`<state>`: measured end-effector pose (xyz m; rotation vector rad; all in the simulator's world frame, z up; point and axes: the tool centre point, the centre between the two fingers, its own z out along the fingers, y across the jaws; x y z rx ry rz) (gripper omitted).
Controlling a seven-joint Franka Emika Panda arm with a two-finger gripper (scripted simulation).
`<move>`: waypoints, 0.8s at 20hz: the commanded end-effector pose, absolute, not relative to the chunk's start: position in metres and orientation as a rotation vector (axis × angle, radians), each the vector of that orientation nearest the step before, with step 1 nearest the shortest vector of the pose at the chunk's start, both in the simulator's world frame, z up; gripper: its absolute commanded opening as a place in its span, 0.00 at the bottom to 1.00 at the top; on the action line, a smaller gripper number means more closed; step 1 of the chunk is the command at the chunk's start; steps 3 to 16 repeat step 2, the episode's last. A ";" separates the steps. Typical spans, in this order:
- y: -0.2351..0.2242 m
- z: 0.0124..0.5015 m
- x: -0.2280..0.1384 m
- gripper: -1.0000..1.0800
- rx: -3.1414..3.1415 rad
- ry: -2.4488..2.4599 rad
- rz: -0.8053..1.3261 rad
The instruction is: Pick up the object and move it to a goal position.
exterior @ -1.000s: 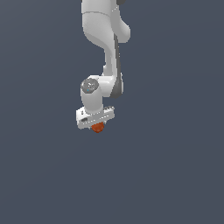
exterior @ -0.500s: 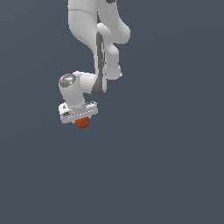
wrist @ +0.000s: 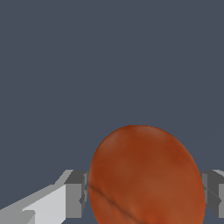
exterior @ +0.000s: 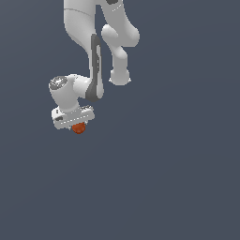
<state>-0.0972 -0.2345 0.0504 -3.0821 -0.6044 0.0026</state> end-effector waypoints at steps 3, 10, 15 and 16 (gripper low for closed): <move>-0.240 0.051 -0.098 0.00 -3.082 -0.608 0.000; -0.240 0.051 -0.098 0.00 -3.082 -0.608 0.000; -0.240 0.051 -0.098 0.00 -3.082 -0.608 0.000; -0.240 0.051 -0.098 0.00 -3.082 -0.608 0.000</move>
